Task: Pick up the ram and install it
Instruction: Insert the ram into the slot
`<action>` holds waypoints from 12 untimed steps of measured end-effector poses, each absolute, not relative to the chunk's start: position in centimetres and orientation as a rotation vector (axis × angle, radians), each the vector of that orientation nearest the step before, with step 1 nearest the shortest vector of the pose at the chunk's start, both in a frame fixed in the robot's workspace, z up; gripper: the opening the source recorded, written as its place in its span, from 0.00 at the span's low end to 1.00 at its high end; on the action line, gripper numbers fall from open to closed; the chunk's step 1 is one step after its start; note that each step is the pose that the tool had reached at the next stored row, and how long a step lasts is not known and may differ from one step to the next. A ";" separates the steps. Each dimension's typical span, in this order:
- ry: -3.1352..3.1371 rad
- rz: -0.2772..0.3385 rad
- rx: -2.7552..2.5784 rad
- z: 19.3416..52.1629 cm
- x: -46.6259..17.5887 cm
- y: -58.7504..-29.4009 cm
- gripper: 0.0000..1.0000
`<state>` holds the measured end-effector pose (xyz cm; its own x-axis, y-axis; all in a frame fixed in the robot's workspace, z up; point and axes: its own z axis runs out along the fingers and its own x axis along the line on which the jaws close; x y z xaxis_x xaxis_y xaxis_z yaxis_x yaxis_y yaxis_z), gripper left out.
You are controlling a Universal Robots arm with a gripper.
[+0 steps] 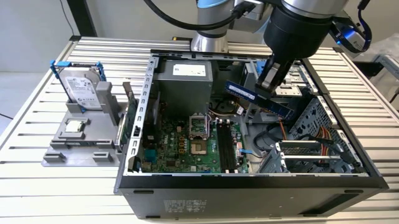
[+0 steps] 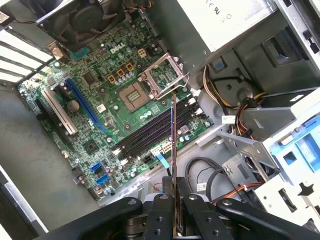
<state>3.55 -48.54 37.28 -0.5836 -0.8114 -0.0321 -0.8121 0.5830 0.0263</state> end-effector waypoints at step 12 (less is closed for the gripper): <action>2.864 0.058 -1.242 37.3 3.6 -48.5 0.00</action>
